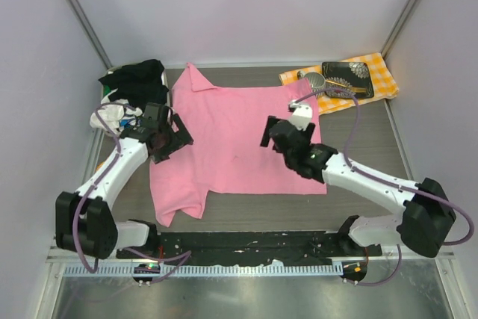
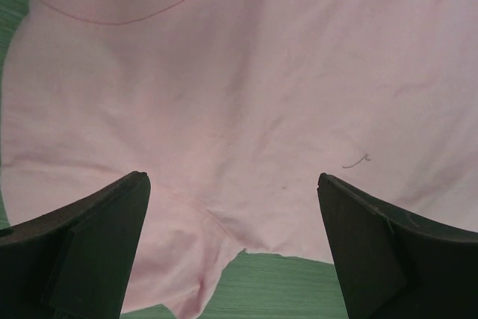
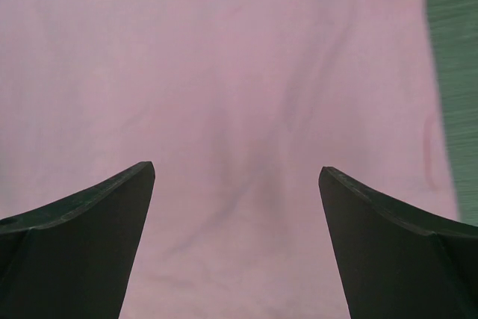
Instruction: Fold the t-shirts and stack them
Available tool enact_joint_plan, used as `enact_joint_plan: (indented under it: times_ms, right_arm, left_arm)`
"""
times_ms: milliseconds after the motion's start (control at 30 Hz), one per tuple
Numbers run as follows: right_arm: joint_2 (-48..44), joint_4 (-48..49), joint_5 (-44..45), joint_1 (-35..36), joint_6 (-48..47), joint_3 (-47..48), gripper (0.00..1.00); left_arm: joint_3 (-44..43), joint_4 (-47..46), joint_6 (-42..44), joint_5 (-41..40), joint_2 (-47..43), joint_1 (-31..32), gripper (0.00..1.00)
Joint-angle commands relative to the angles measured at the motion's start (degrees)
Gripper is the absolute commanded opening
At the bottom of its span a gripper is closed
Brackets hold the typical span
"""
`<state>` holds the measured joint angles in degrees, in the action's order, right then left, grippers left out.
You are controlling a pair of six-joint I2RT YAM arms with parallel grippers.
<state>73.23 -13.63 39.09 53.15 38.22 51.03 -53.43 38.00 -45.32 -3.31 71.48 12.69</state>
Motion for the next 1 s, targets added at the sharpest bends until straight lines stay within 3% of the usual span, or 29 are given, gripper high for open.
enact_joint_plan:
  times_ms: [0,133,333,700,967]
  right_arm:
    - [2.5,-7.6,-2.1,-11.2,1.0,-1.9,0.99]
    - [7.6,-6.1,-6.5,-17.4,-0.1,0.6,0.98]
    - [16.1,-5.1,-11.2,-21.1,-1.9,4.2,0.98]
    - [26.5,-3.9,-16.7,-29.3,-2.5,2.9,0.98]
    - [32.1,-5.0,-19.0,-36.2,-3.6,6.9,0.98]
  left_arm:
    - [-4.9,-0.4,1.6,1.6,8.7,1.2,1.00]
    - [-10.7,-2.0,2.5,0.6,16.6,3.2,0.98]
    - [-16.7,-3.2,2.7,-0.6,26.3,6.5,0.96]
    - [-20.6,-0.1,2.1,-7.3,36.2,8.7,0.95]
    - [-25.5,-3.0,0.1,-6.5,42.6,9.2,0.95]
